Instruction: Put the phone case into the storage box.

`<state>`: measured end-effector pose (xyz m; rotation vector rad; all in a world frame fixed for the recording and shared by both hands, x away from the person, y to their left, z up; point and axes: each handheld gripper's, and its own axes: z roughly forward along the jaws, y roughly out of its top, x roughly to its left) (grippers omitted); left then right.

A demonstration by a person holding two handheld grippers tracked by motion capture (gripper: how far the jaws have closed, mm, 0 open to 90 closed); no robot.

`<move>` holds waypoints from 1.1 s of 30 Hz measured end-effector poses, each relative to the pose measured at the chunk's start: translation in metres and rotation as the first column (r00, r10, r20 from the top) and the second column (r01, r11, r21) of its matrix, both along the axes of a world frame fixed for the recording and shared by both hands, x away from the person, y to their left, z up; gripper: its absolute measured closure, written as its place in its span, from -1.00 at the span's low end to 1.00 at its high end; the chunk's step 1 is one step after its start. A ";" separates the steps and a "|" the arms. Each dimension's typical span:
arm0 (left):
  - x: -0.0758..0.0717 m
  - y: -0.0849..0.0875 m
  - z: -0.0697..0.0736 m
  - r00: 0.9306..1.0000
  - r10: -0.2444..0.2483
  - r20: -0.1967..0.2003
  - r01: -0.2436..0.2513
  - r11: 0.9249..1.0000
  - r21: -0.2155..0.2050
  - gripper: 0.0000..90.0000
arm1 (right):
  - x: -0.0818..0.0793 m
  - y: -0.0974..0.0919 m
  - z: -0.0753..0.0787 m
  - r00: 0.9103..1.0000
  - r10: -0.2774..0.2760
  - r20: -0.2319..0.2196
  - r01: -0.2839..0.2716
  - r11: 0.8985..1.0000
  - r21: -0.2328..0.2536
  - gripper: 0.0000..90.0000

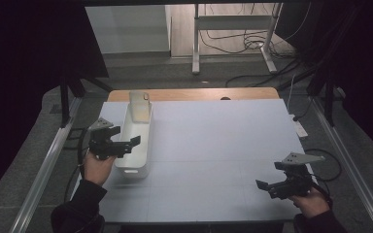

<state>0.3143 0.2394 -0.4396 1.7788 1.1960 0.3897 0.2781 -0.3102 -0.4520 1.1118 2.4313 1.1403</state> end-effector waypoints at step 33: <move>-0.062 -0.003 -0.007 0.999 -0.039 -0.006 0.040 0.998 0.054 -0.89 | 0.000 -0.001 0.000 1.000 -0.025 0.002 0.025 1.000 -0.006 -1.00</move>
